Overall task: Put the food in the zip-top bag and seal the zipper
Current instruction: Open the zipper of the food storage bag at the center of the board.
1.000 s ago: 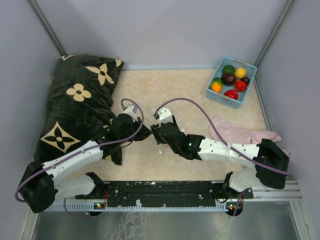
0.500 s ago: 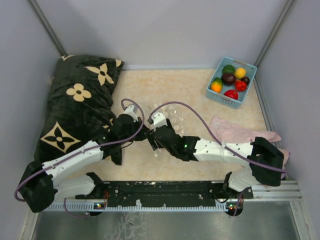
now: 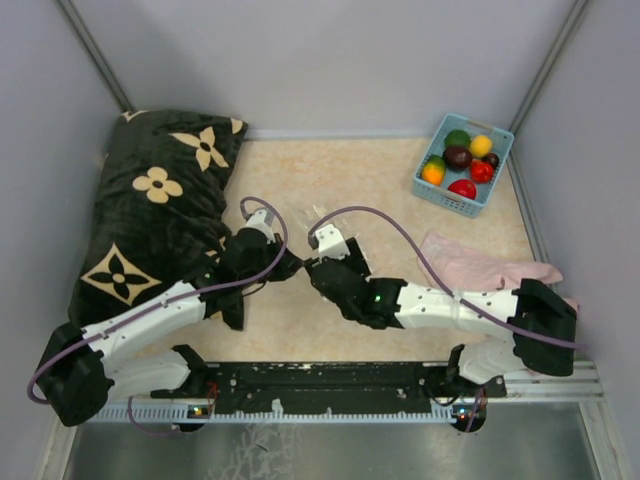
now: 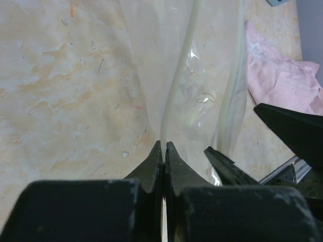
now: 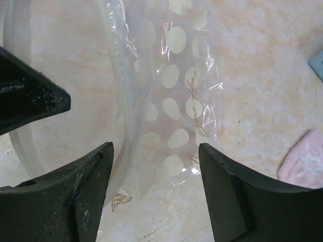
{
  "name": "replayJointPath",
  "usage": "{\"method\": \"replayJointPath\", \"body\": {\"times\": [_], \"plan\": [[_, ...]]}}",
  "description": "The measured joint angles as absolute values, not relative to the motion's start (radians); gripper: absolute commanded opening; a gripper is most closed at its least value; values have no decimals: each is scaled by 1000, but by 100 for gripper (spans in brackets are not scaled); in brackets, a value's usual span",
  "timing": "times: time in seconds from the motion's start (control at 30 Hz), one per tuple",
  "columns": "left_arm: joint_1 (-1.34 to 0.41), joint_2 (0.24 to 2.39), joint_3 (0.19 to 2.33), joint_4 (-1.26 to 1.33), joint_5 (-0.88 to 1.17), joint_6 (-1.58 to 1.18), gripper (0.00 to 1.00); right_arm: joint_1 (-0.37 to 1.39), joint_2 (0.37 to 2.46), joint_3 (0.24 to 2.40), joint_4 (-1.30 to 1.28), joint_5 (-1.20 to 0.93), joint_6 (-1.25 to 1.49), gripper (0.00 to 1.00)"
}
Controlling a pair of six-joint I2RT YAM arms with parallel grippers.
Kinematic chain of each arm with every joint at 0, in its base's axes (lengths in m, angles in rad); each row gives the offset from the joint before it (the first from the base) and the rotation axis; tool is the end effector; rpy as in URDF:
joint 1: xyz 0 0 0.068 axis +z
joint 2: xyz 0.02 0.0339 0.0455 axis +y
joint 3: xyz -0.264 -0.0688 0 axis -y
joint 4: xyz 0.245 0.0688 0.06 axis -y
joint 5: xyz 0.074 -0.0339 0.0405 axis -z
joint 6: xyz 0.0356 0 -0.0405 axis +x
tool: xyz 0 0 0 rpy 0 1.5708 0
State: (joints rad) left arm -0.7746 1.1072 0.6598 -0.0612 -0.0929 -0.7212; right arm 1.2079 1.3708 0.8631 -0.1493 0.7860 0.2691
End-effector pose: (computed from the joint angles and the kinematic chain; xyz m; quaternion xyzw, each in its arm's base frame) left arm 0.1770 -0.1686 0.2444 -0.0005 0.8616 -0.3147 0.3981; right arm 0.1263 0.2616 0.2450 -0.2243 0.8158 0.0202 0.5327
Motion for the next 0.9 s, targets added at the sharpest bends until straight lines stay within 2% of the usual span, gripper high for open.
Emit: {"method": "replayJointPath", "body": {"times": [0.3, 0.53, 0.63, 0.8, 0.9], "plan": [[-781, 1103, 714, -118, -107, -716, 0, 1208, 1323, 858, -110, 856, 208, 63], [-789, 1093, 775, -166, -113, -693, 0, 1177, 1349, 875, -51, 829, 172, 63], [-791, 1094, 813, -210, -118, -674, 0, 1146, 1376, 907, -36, 779, 167, 58], [-793, 1120, 962, -331, -167, -612, 0, 1070, 1411, 990, -14, 680, 166, 37], [-793, 1139, 1073, -417, -228, -561, 0, 1039, 1448, 1063, -1, 619, 164, 15]]}}
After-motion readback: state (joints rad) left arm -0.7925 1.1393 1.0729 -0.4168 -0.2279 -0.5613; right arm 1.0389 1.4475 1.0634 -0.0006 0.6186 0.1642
